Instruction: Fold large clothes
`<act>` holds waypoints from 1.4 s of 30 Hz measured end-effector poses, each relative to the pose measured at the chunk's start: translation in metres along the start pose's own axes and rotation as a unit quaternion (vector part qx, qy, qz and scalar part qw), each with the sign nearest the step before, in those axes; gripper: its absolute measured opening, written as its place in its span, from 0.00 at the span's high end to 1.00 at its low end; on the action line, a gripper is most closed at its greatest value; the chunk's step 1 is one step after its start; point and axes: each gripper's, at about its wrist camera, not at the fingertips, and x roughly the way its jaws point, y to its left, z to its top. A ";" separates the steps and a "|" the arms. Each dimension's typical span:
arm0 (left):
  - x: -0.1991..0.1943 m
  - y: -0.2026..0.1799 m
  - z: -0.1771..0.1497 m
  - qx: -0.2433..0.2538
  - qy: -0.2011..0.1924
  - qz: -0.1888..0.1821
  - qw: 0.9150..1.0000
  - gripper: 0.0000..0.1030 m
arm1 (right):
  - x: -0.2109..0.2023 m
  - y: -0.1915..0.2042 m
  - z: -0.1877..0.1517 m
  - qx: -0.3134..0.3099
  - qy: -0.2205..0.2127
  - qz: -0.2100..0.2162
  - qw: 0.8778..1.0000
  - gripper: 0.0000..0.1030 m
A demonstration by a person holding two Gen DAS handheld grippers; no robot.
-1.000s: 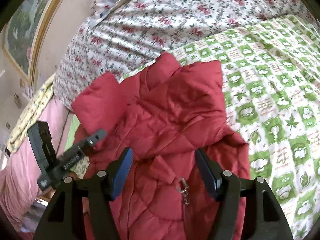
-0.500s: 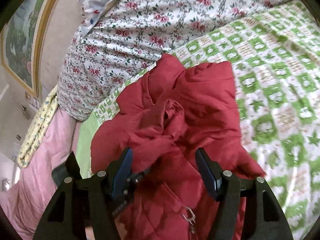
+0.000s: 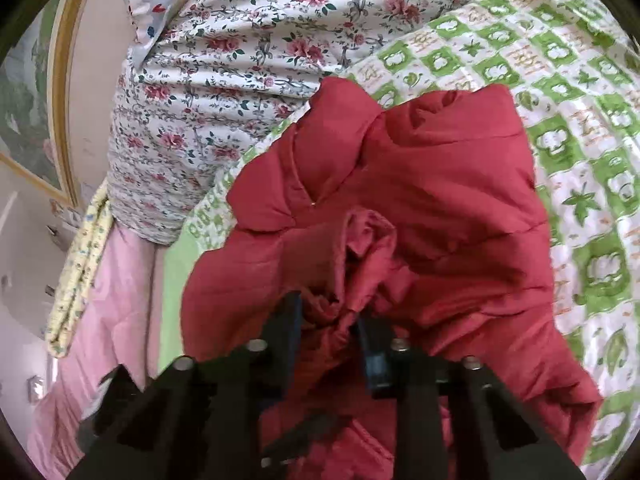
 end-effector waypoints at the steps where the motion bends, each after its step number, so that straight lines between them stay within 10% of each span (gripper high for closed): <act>1: -0.010 0.004 -0.002 -0.004 -0.005 -0.004 1.000 0.56 | -0.002 0.000 -0.001 -0.004 -0.003 -0.004 1.000 0.85; 13: -0.094 0.102 0.007 -0.071 -0.058 0.087 0.992 0.56 | -0.061 0.016 -0.008 -0.085 -0.060 -0.042 0.994 0.90; 22: -0.048 0.158 0.012 -0.107 -0.010 0.110 0.988 0.56 | -0.033 -0.009 -0.010 -0.080 -0.031 -0.109 0.990 0.79; 30: -0.034 0.155 -0.001 -0.088 0.002 0.134 0.987 0.56 | -0.072 0.044 -0.024 -0.161 -0.121 -0.152 0.968 0.77; 42: -0.055 0.162 0.003 -0.088 -0.010 0.143 0.986 0.56 | 0.014 0.025 -0.043 -0.195 -0.015 -0.211 0.958 0.76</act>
